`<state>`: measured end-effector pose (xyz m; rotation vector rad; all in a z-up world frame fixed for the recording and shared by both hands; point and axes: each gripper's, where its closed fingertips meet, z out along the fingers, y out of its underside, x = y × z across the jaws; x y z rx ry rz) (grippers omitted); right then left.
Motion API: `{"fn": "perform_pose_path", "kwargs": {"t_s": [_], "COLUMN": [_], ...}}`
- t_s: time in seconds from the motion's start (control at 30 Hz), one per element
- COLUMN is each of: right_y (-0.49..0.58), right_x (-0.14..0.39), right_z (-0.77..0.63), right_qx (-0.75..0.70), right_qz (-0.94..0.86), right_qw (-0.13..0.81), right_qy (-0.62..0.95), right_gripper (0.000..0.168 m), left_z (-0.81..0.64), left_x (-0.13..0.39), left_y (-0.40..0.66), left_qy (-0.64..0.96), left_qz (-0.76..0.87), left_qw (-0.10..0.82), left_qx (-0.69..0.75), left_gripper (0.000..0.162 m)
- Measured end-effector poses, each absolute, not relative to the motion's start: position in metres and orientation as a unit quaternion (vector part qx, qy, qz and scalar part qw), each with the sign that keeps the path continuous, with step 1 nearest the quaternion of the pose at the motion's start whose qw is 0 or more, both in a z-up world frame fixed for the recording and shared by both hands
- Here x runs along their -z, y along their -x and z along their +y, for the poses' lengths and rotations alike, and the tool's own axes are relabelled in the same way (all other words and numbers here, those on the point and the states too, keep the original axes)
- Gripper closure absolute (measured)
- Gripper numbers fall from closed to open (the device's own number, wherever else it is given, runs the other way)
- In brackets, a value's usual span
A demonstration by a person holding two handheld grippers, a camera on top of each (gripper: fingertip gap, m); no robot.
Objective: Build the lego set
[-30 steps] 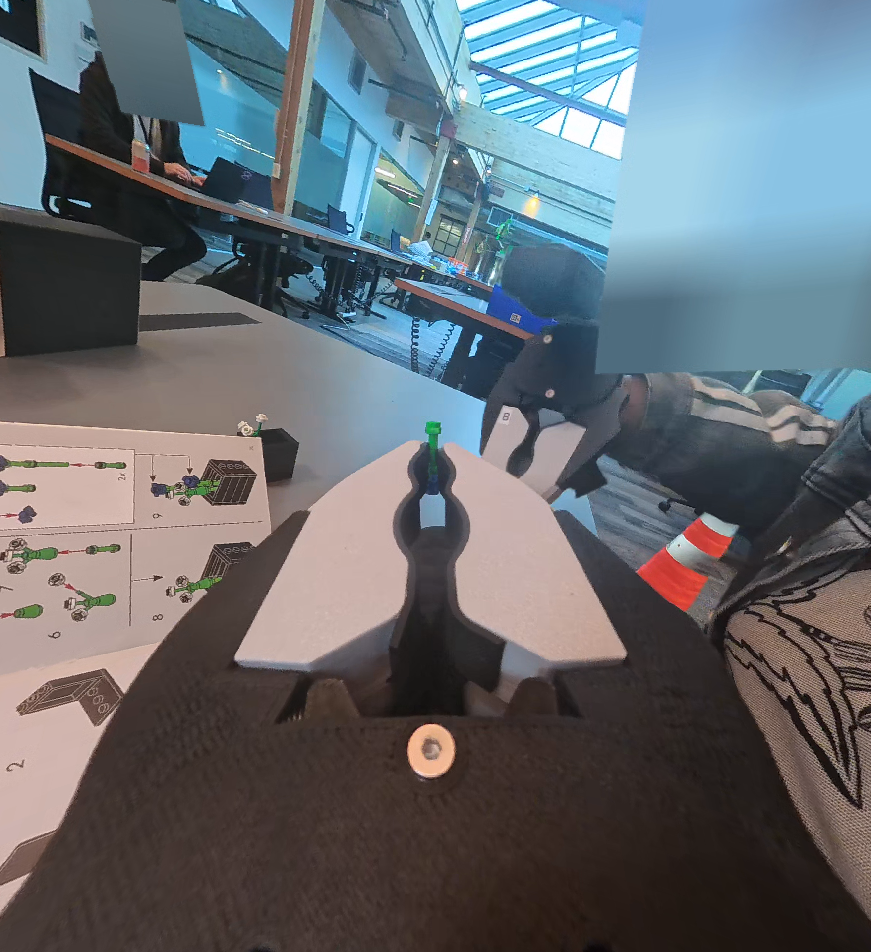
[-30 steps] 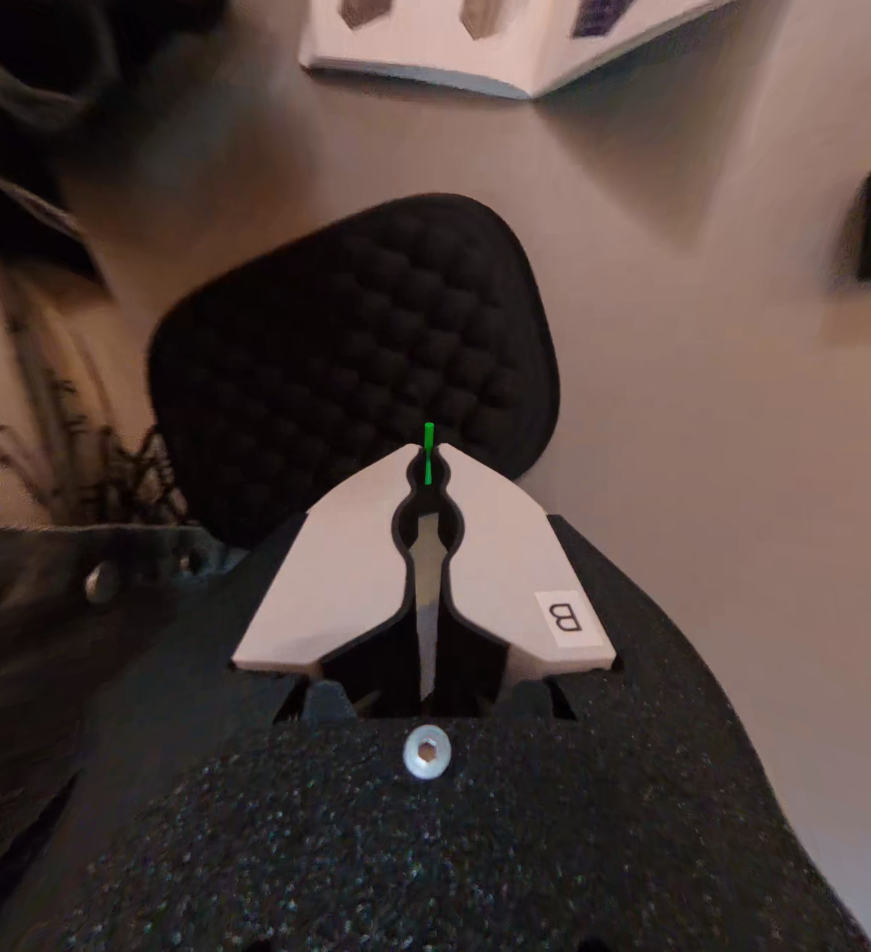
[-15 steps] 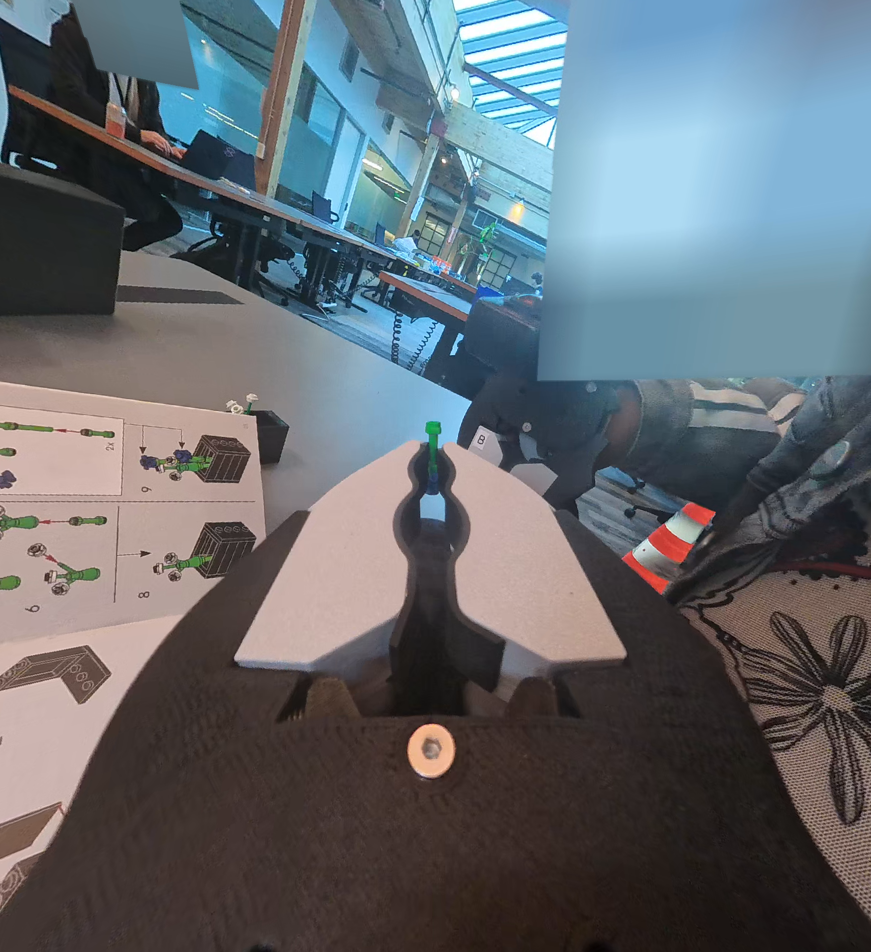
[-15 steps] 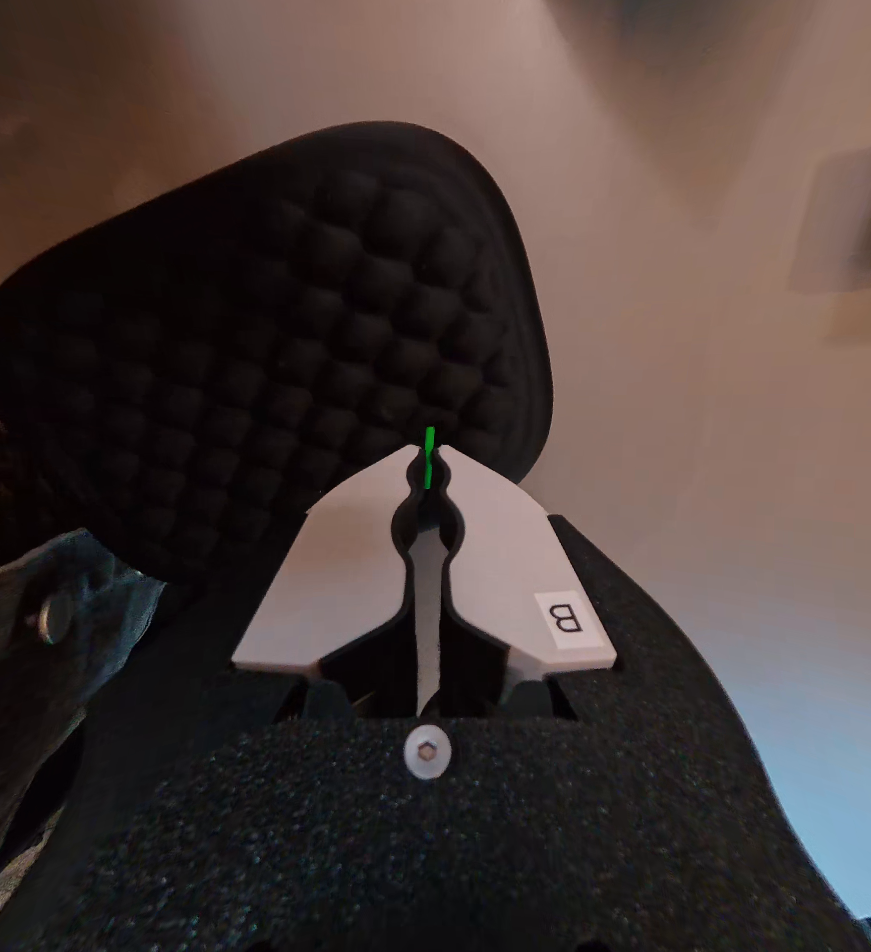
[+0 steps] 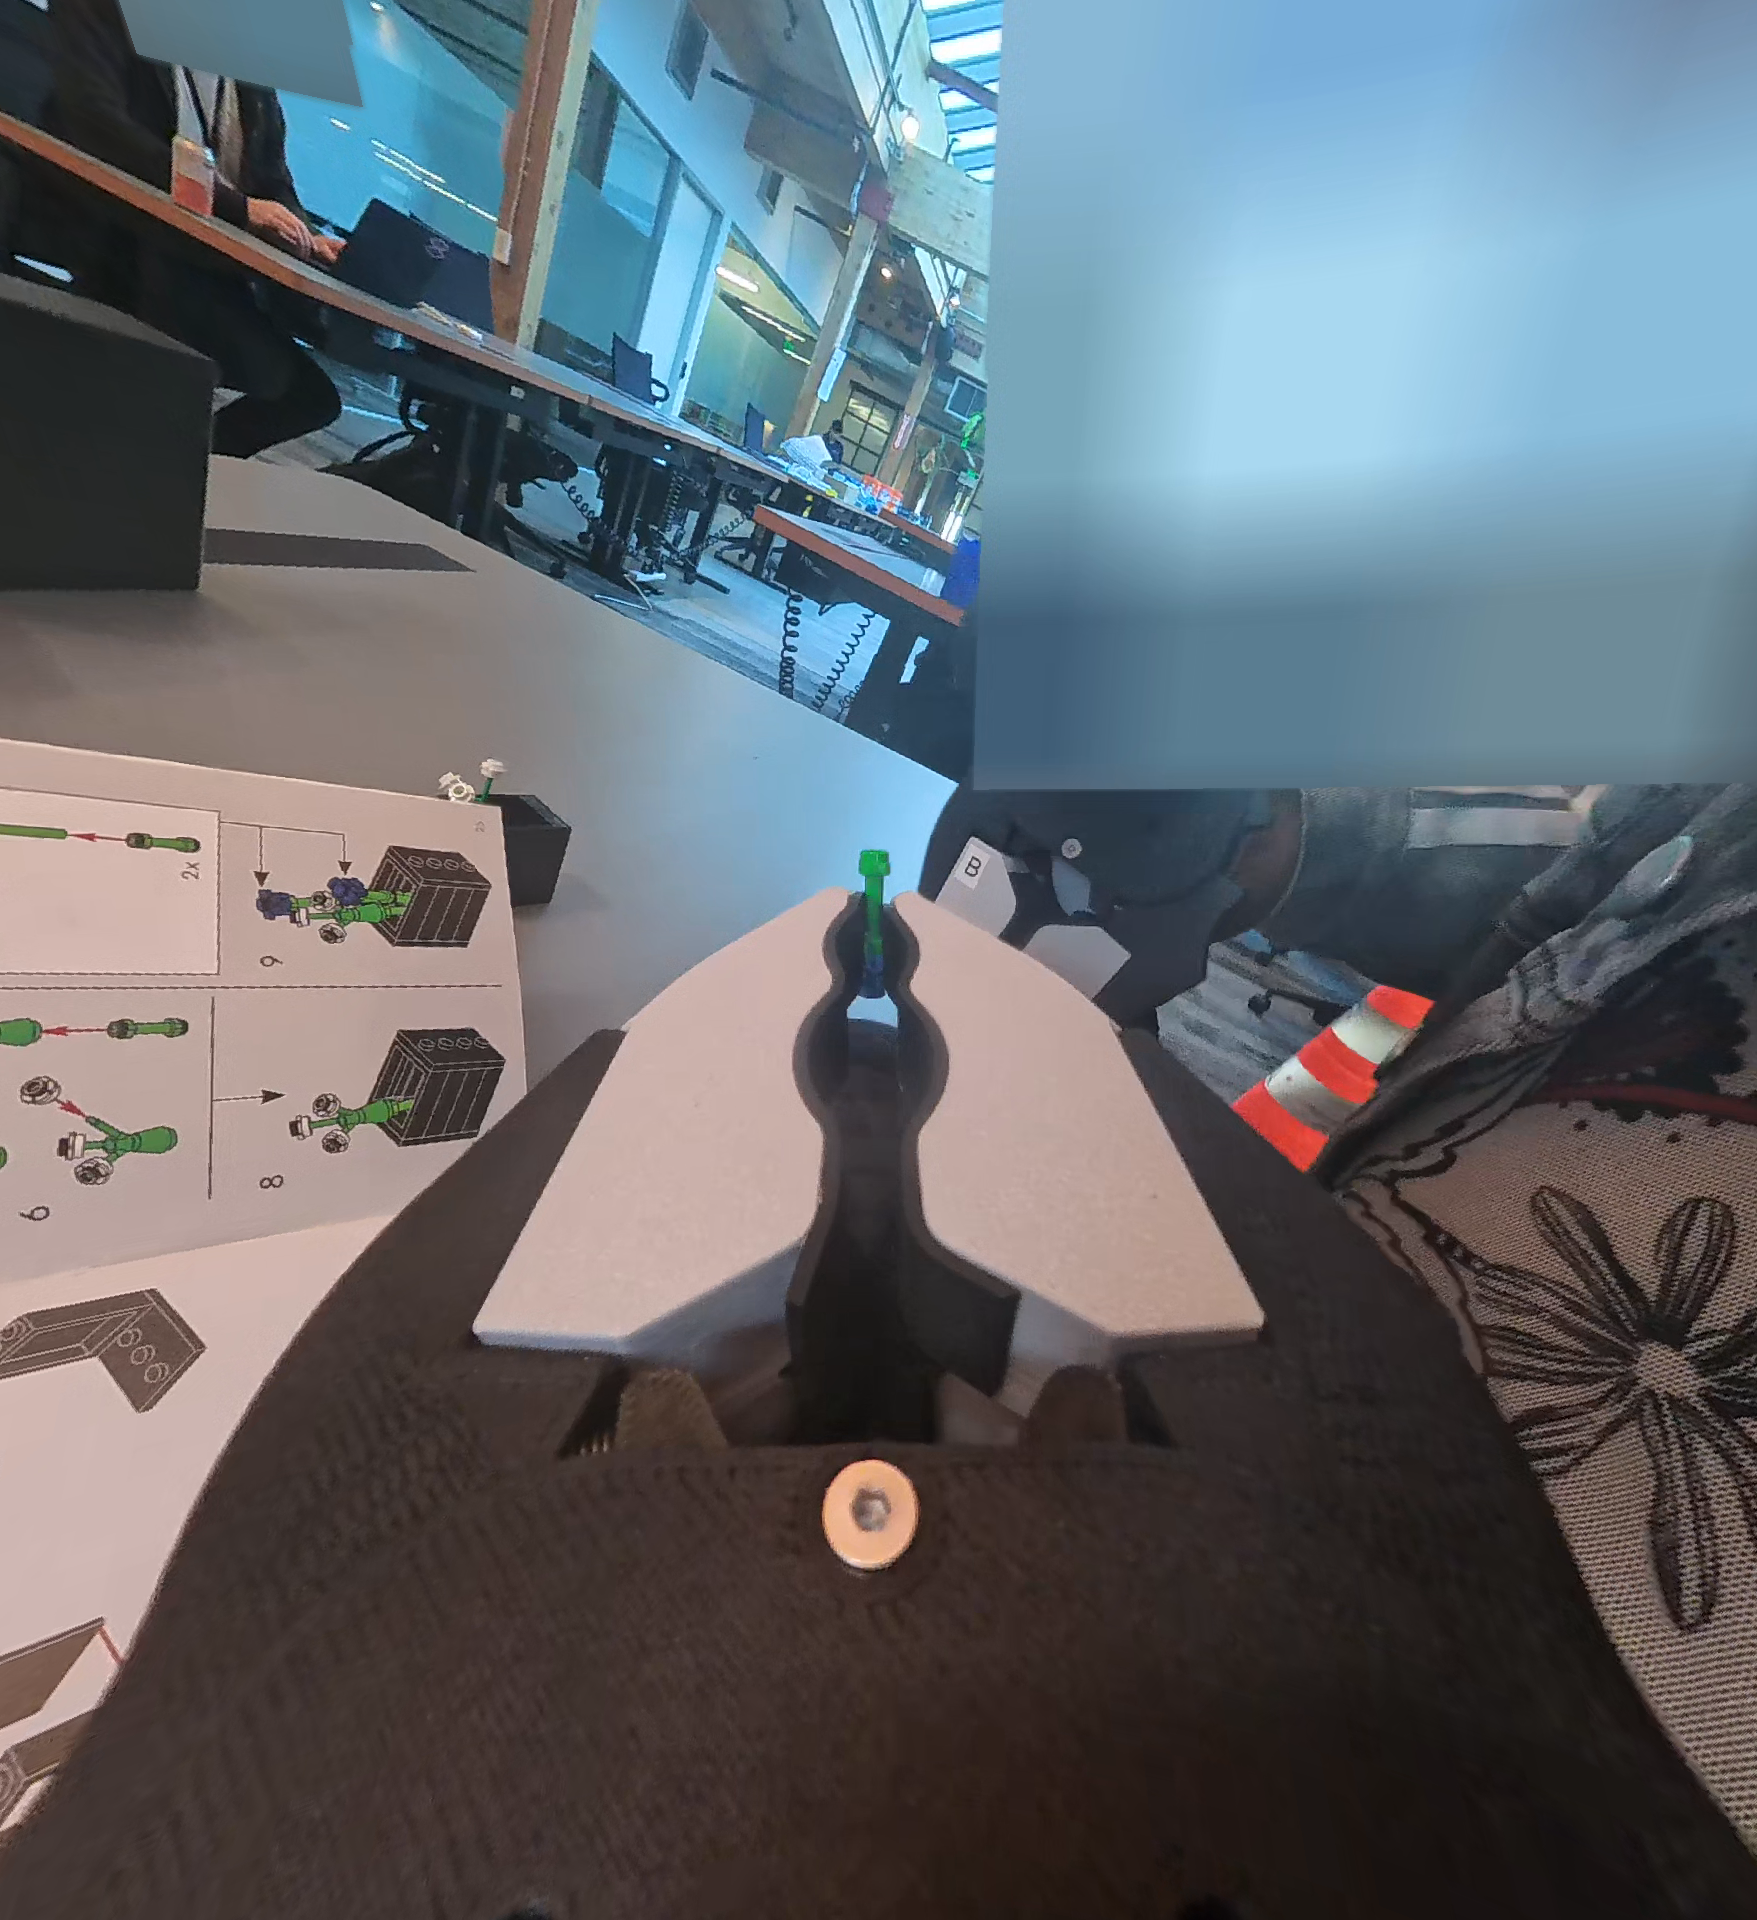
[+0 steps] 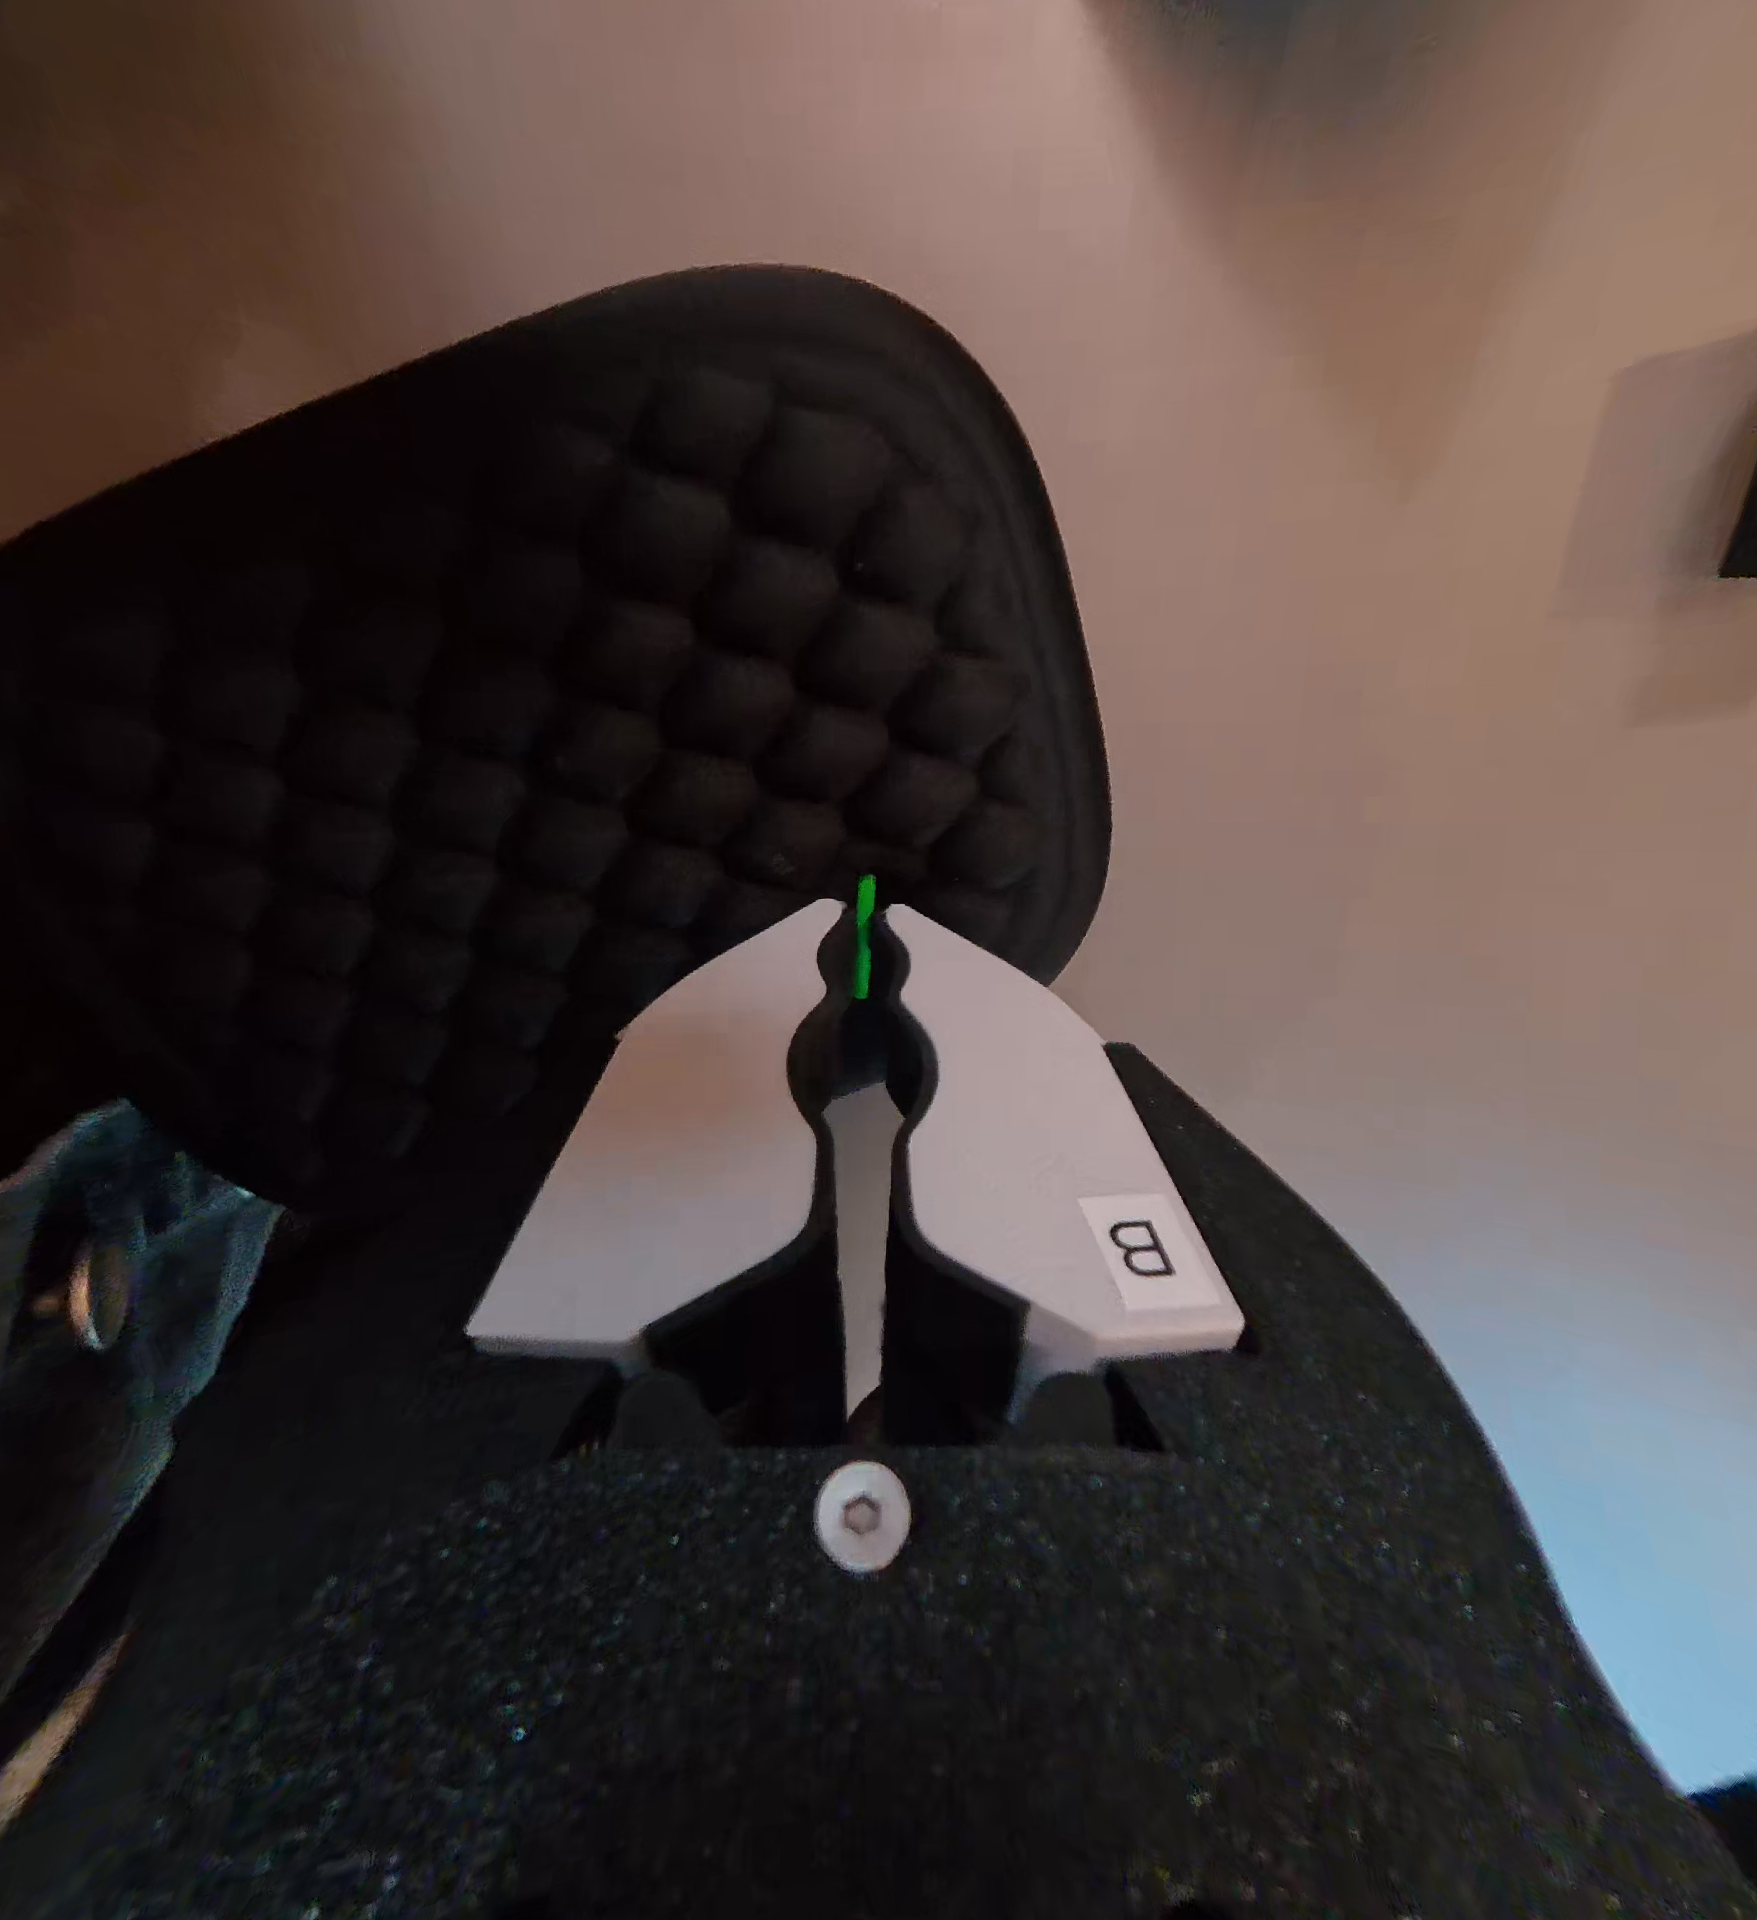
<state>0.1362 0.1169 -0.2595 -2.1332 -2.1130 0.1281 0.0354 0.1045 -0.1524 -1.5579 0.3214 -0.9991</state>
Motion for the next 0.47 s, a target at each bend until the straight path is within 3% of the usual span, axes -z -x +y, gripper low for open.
{"fn": "perform_pose_path", "kwargs": {"t_s": [0.03,0.2,0.33,0.47], "right_y": [-0.136,-0.131,-0.11,-0.104], "right_x": [0.259,0.243,0.172,0.101], "right_z": [0.117,0.119,0.119,0.112], "right_qx": [-0.056,-0.253,-0.487,-0.673], "right_qz": [-0.695,-0.636,-0.494,-0.345], "right_qw": [0.076,0.159,0.301,0.379], "right_qy": [0.712,0.712,0.655,0.533], "right_gripper": [0.167,0.166,0.166,0.166], "left_z": [0.104,0.099,0.096,0.091], "left_x": [0.152,0.15,0.152,0.141], "left_y": [-0.036,-0.044,-0.054,-0.067], "left_qy": [0.67,0.672,0.677,0.664], "left_qz": [0.142,0.173,0.203,0.224], "left_qw": [0.59,0.596,0.592,0.59], "left_qx": [0.427,0.403,0.387,0.401], "left_gripper": [0.158,0.159,0.158,0.158]}}
